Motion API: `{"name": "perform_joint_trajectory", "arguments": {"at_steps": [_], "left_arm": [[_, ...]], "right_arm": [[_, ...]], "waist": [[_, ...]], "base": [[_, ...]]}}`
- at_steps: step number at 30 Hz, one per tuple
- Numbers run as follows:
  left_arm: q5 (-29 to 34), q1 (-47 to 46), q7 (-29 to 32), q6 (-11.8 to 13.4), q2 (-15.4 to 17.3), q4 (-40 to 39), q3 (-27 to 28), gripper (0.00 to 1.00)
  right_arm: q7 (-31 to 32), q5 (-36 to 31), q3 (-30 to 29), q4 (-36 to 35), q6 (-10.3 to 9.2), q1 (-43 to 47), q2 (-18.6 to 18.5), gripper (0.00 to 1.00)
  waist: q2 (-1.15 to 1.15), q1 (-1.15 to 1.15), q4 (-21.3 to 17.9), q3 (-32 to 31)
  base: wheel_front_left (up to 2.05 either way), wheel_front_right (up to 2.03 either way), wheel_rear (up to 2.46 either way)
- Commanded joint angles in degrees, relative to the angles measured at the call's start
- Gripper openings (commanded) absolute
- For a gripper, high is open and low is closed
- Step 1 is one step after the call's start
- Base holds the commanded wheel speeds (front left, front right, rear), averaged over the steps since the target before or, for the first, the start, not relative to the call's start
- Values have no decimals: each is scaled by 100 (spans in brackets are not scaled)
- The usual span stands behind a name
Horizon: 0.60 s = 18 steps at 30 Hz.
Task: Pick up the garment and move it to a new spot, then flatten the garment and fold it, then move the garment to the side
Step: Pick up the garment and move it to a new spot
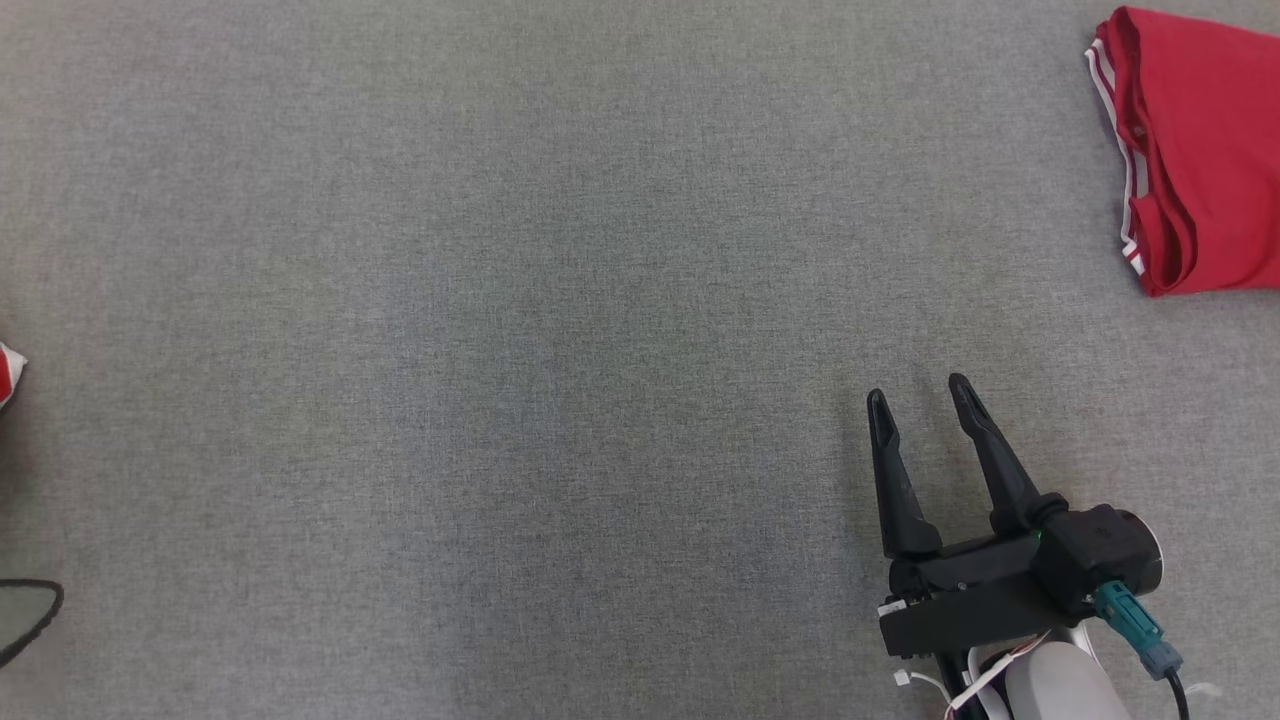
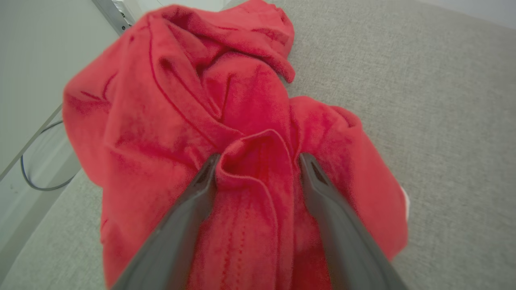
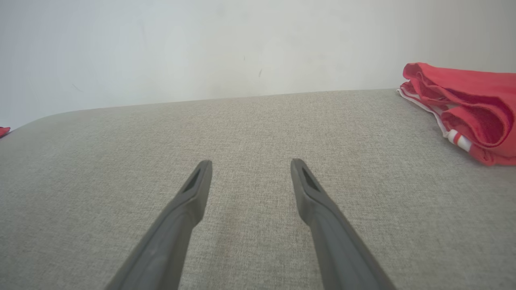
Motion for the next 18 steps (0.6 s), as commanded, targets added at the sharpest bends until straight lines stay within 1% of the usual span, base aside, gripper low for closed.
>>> {"name": "perform_joint_trajectory", "arguments": {"at_steps": [1, 3, 8, 11, 12, 13, 14, 18], "left_arm": [[-63, -142, 115, 40, 34, 117, 37, 100], [-102, -140, 180, 35, 54, 196, 59, 100], [-335, -176, 761, 77, 84, 755, 171, 100], [-350, -185, 972, 117, 103, 975, 165, 100], [-394, -207, 1020, 120, 88, 1032, 182, 85], [-417, -236, 1031, 105, 67, 1067, 193, 68], [-440, -258, 971, 92, 56, 1065, 197, 1], [-407, -345, 704, 27, 18, 1041, 104, 0]], "right_arm": [[-7, -45, -15, -20, -15, -32, 11, 100], [-7, -57, -19, -26, -15, -24, 12, 100], [-7, -93, -21, -33, -15, 2, 12, 100], [-7, -115, -21, -30, -15, 21, 12, 100], [-7, -121, -17, -31, -15, 23, 12, 100], [-7, -125, -19, -29, -15, 22, 12, 100], [-7, -128, -24, -24, -15, 22, 12, 100], [-7, -134, -48, 20, -15, 38, 12, 100]], "waist": [[-1, 0, -1, 6], [-1, 0, -4, 10], [-1, 0, -24, 16], [-1, 0, -28, 7], [-1, 0, -26, 5], [-1, 0, -22, 2], [-1, 0, -14, -4], [-1, 0, 44, -78]], "base": [[0, 0, 0], [0, 0, 0], [0, 0, 0], [0, 0, 0], [0, 0, 0], [0, 0, 0], [0, 0, 0], [0, 0, 0]]}}
